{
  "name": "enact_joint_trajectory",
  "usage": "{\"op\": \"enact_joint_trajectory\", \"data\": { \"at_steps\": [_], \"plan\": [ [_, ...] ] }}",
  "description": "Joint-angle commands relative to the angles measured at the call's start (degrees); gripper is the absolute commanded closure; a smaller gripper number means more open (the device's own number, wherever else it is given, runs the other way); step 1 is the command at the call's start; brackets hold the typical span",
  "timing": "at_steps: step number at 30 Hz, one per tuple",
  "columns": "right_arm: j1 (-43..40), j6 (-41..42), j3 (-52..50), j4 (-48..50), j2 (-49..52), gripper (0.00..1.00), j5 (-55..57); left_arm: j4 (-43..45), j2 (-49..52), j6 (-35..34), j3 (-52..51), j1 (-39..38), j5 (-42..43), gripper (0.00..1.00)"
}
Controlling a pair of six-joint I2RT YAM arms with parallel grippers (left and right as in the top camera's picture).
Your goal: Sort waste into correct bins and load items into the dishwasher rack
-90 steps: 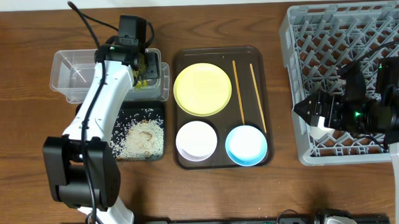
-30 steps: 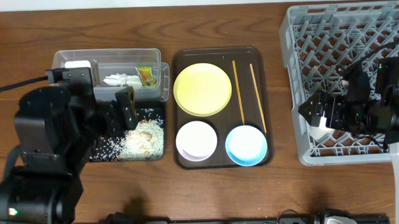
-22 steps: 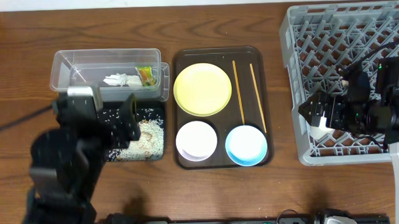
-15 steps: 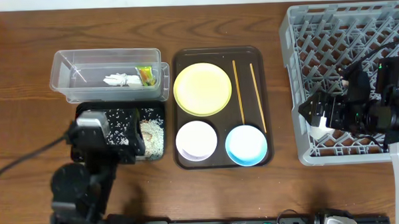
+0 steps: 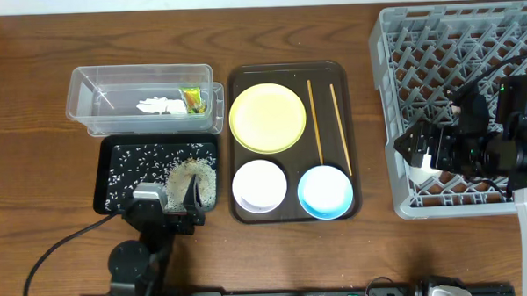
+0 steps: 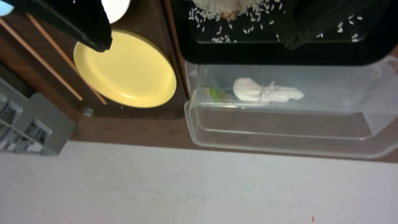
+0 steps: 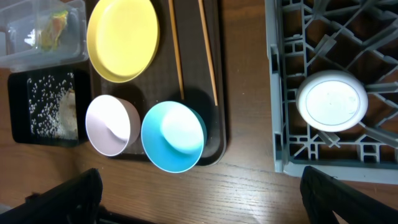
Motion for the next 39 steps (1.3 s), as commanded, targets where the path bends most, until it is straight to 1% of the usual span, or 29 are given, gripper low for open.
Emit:
{"op": "enact_joint_trajectory", "data": {
  "at_steps": [1,4,5,29,31,33,36,39],
  "plan": [
    [0.57,-0.28,0.87,0.07,-0.24,0.01,0.15,3.32,-2.34,0.72,-4.72,0.24,-0.26,0.11],
    [0.57,-0.28,0.87,0.07,-0.24,0.01,0.15,9.11,-2.56,0.72,-9.66,0.22,-0.26,0.11],
    [0.57,-0.28,0.87,0.07,-0.24,0.01,0.15,9.73,-2.56,0.72,-10.93,0.22,-0.26,0.11],
    [0.57,-0.22,0.87,0.07,-0.24,0.01,0.09,9.57,-2.40,0.72,-11.23,0.22,-0.70,0.11],
    [0.57,2.71,0.87,0.35,-0.24,0.01,-2.10,9.57,-2.40,0.72,-11.23,0.22,-0.70,0.11],
    [0.61,6.88,0.87,4.79,-0.22,0.01,-4.26,9.57,-2.40,0.72,-11.23,0.22,-0.70,0.11],
    [3.54,6.78,0.87,10.27,0.42,0.01,-6.45,9.57,-2.40,0.72,-11.23,0.22,-0.70,0.10],
    [10.82,6.80,0.87,11.13,2.47,0.04,-1.86,9.57,-2.40,0.72,-11.23,0.22,-0.70,0.11]
  ]
}}
